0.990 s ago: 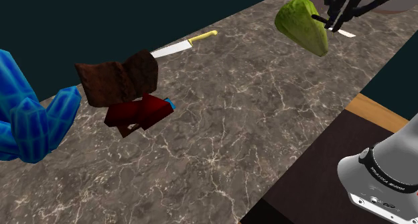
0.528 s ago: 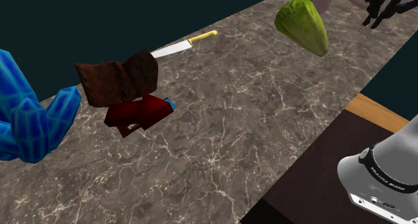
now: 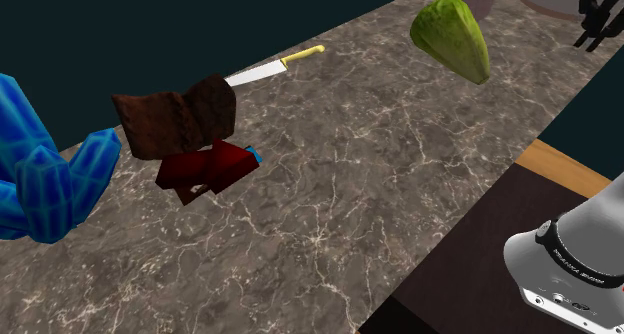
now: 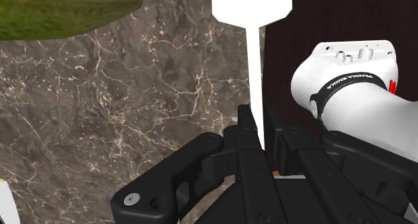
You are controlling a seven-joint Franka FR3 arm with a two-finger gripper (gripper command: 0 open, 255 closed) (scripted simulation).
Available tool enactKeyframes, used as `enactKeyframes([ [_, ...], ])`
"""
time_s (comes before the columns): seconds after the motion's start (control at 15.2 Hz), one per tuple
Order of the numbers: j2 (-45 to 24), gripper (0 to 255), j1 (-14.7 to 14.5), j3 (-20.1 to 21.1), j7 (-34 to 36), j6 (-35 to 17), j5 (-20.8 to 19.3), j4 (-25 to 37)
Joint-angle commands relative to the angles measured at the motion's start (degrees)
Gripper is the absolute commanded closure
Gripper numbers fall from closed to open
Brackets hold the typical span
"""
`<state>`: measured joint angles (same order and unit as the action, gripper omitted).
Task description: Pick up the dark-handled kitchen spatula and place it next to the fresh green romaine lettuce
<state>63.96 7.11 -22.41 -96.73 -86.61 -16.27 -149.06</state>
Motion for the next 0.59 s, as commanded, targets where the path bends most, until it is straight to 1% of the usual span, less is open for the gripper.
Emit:
enactKeyframes([
  [0.0,0.52,255,0.34,-0.57,-0.16,-1.06,-0.60,-1.58],
  [0.53,1.88,255,1.59,-2.80,-0.25,-6.09,-2.86,-8.05],
])
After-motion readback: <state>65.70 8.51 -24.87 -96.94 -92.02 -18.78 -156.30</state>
